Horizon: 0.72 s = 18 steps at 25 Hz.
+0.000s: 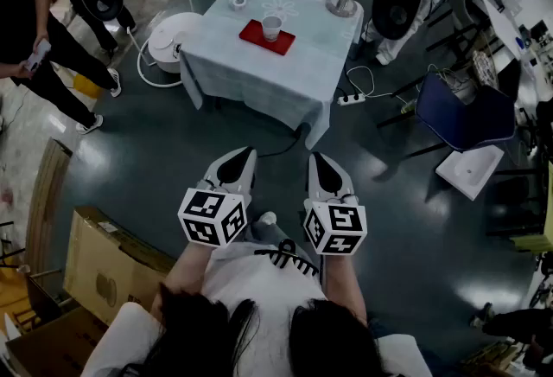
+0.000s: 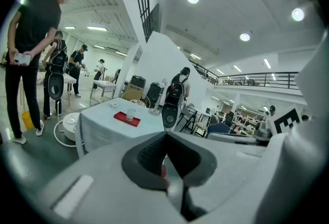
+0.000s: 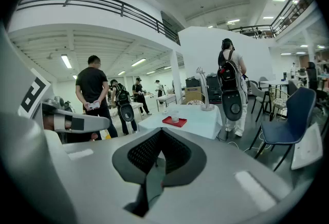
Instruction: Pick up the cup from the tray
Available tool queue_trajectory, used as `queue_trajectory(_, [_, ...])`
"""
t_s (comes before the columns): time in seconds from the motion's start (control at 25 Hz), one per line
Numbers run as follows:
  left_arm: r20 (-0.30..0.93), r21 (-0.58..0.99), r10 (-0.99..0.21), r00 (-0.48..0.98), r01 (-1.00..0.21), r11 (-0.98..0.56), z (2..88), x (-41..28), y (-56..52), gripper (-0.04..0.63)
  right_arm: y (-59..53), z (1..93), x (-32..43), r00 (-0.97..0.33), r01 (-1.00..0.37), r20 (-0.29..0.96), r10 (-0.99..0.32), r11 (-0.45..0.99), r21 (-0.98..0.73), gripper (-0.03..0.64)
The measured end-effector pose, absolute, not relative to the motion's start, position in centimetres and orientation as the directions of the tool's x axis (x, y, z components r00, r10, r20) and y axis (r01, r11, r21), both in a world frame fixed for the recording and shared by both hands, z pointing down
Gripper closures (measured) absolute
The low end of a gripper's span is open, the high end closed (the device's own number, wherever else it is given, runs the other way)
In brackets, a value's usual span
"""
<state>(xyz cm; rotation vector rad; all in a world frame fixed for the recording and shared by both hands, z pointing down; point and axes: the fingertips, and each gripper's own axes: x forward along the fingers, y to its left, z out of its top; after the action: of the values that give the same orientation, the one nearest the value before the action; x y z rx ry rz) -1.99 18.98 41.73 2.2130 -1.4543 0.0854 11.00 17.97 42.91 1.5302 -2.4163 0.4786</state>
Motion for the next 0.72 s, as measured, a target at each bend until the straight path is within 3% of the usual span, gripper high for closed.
queue_trajectory(0.52, [0.323, 0.359, -0.840, 0.436, -0.878, -0.318, 42.3, -0.6, 18.7, 0.594, 17.7, 43.2, 12.0, -0.404, -0.911, 0.383, -0.831, 0.402, -0.090, 0.594])
queue_trajectory(0.72, [0.317, 0.350, -0.844, 0.432, -0.881, -0.319, 42.0, -0.5, 18.6, 0.594, 17.2, 43.1, 12.1, -0.428, -0.903, 0.368, -0.825, 0.405, -0.144, 0.592])
